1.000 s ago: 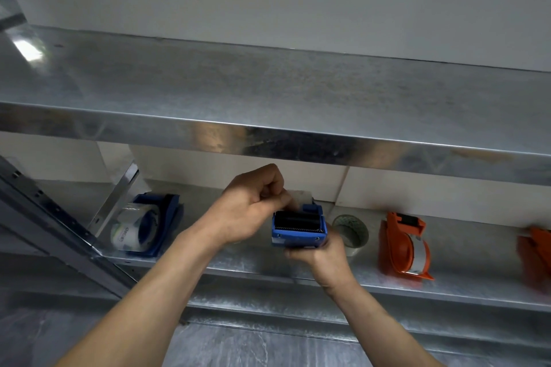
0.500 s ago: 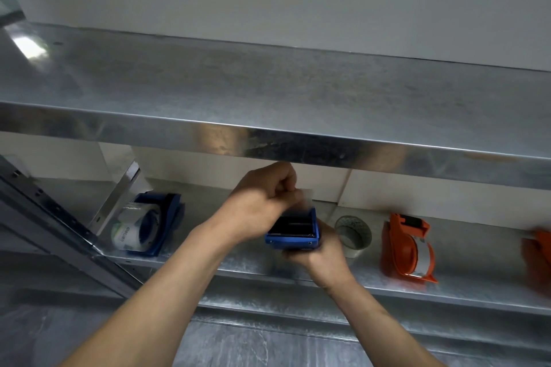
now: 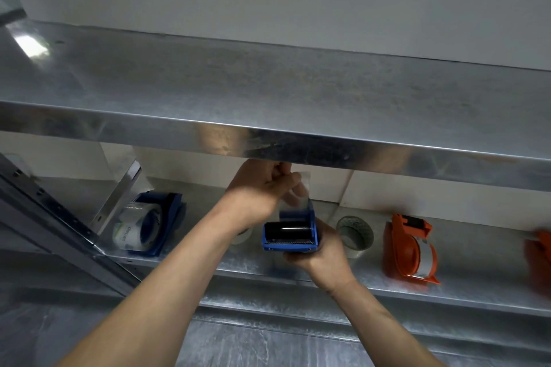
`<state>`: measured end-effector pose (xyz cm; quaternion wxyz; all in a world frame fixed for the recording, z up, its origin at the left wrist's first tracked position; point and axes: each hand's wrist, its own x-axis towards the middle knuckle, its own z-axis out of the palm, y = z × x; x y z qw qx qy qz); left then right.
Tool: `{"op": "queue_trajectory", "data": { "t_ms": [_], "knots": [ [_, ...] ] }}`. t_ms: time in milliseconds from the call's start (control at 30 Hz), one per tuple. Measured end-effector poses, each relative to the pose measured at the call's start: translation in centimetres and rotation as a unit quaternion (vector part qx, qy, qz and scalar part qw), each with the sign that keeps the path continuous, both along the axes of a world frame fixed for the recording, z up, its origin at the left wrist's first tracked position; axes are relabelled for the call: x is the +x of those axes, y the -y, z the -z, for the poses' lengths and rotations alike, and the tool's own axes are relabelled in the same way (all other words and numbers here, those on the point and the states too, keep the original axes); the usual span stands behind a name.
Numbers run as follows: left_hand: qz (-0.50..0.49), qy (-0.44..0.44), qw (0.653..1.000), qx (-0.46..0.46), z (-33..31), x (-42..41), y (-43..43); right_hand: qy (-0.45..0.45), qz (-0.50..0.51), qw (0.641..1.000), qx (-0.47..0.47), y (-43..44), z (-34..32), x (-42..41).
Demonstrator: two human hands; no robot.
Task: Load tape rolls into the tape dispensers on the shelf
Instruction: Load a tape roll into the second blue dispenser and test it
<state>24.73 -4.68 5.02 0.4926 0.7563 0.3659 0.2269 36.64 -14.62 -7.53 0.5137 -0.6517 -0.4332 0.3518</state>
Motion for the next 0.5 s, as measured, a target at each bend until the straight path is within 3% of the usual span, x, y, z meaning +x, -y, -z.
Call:
{"op": "queue_trajectory", "data": {
  "t_ms": [133, 267, 500],
  "knots": [
    [-0.036, 0.03, 0.999, -0.01, -0.3, -0.3, -0.1, 0.005, -0.005, 1.0, -0.007, -0.1, 0.0, -0.1],
    [0.002, 0.022, 1.0, 0.016, -0.5, 0.2, 1.1, -0.002, -0.001, 1.0, -0.006, -0.1, 0.0, 0.2],
    [-0.023, 0.023, 0.999, 0.031, -0.6, -0.4, 0.4, -0.001, -0.016, 1.0, -0.012, 0.1, 0.2, 0.2]
  ]
}}
